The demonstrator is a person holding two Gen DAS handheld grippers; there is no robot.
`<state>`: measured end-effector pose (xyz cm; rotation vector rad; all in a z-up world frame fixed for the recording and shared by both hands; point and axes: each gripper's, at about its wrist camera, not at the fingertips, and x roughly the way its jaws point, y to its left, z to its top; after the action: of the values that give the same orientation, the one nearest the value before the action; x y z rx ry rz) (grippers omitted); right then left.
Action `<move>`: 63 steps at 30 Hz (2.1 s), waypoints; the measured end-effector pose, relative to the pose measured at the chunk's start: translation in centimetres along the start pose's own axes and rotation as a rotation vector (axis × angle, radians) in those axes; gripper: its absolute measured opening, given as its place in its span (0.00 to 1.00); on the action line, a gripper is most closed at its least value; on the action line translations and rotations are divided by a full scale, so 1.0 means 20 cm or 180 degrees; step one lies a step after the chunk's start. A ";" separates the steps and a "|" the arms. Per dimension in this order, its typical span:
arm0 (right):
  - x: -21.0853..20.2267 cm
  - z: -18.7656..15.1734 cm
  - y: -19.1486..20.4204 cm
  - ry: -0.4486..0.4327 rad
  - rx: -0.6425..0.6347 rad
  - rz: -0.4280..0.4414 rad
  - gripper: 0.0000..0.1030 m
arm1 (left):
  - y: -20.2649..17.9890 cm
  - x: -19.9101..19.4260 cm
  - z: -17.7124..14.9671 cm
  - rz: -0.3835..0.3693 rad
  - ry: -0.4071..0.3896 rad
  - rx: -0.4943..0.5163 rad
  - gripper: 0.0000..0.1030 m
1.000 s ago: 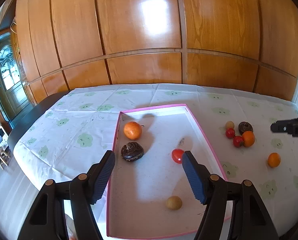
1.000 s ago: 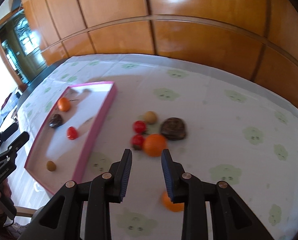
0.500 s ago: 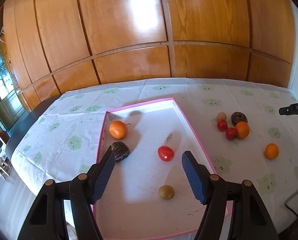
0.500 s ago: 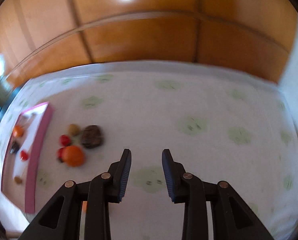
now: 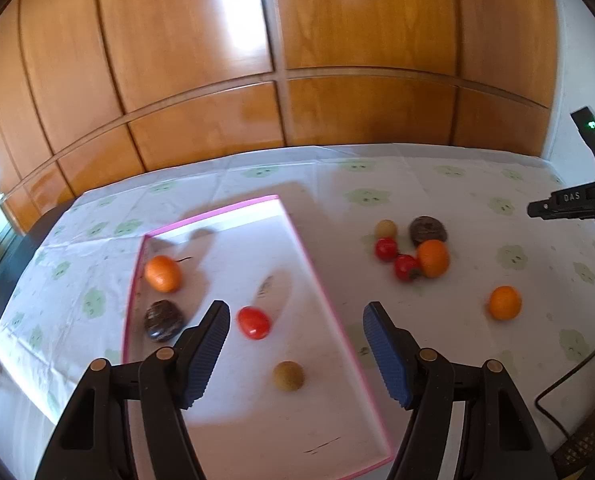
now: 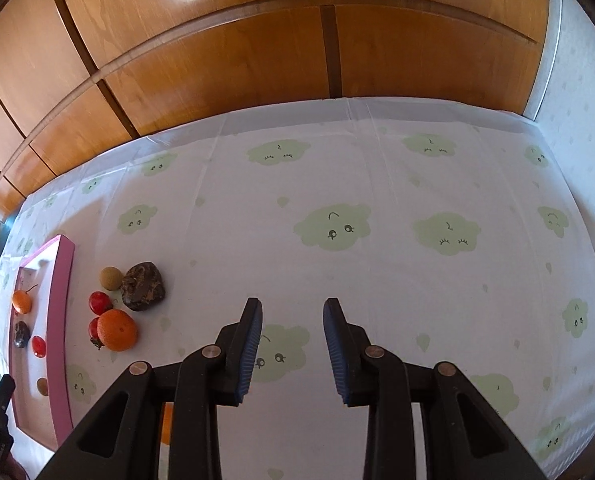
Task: Organize fruits
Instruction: 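Move the right tool back toward the remaining fruit pile, then move the left tool to the fruit pile and close it on a red tomato, then lift the red tomato with the left tool while the right tool grasps a tangerine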
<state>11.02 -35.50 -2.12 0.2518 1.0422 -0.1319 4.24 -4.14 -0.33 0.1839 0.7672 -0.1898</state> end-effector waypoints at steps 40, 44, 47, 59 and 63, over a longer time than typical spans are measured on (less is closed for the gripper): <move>-0.05 0.04 0.04 -0.0097 -0.0053 0.0217 0.31 | -0.26 0.72 0.26 -0.0993 0.1307 -0.0961 0.25; -0.04 0.04 0.02 -0.0080 -0.0011 0.0201 0.31 | -0.30 0.64 0.20 -0.0956 0.1197 -0.0671 0.25; -0.04 0.04 0.01 -0.0075 0.0020 0.0180 0.31 | -0.33 0.55 0.13 -0.0929 0.1088 -0.0388 0.25; -0.01 0.02 0.01 0.0018 0.0042 0.0308 0.31 | -0.48 0.39 -0.09 -0.0753 0.0648 0.0263 0.25; 0.01 0.00 0.05 0.0102 -0.0069 0.0426 0.31 | -0.48 0.37 -0.12 -0.0758 0.0544 0.0313 0.25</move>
<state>11.37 -34.45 -2.09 0.3041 1.0549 0.0041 5.60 -13.71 -8.14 0.2036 0.9506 -0.4423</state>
